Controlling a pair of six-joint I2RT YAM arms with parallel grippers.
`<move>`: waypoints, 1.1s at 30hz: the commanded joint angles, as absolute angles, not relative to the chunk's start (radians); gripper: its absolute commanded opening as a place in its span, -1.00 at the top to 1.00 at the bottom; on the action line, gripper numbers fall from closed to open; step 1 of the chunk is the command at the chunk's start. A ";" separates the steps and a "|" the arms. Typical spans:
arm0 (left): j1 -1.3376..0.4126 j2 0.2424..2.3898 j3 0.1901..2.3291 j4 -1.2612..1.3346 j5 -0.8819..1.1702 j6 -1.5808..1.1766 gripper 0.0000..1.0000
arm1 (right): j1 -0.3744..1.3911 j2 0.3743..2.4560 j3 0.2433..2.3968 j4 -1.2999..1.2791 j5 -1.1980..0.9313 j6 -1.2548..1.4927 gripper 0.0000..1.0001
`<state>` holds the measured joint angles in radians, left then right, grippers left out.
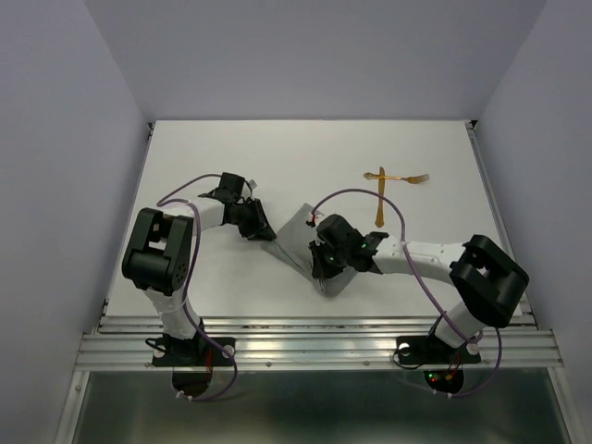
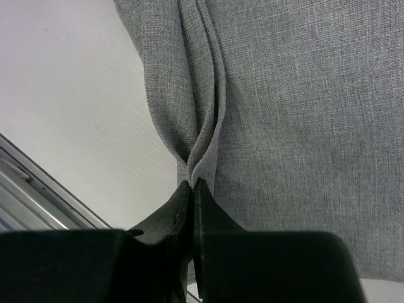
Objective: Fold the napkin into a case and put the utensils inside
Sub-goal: Fold the lower triangle-folded napkin at the center of the board.
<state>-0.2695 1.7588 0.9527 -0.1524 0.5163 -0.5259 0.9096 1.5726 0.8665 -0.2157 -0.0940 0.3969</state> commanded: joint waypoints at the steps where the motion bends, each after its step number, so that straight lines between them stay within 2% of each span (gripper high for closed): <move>1: -0.278 1.732 0.997 -0.201 0.459 -0.480 0.36 | 0.848 1.583 0.836 -0.124 -0.235 0.420 0.99; 6: -0.285 1.700 1.034 -0.236 0.440 -0.457 0.25 | 0.810 1.604 0.813 -0.092 -0.311 0.425 0.99; 20: -0.295 1.579 1.124 -0.380 0.319 -0.377 -0.31 | 0.772 1.628 0.759 -0.012 -0.433 0.457 0.99; 24: -0.295 1.572 1.071 -0.376 0.321 -0.365 -0.36 | 0.762 1.620 0.756 0.020 -0.442 0.459 0.99; 28: -0.295 1.565 1.019 -0.364 0.336 -0.350 -0.73 | 0.762 1.620 0.747 0.028 -0.437 0.460 0.99; 33: -0.295 1.557 0.977 -0.339 0.367 -0.367 -0.75 | 0.762 1.620 0.745 0.031 -0.434 0.460 0.99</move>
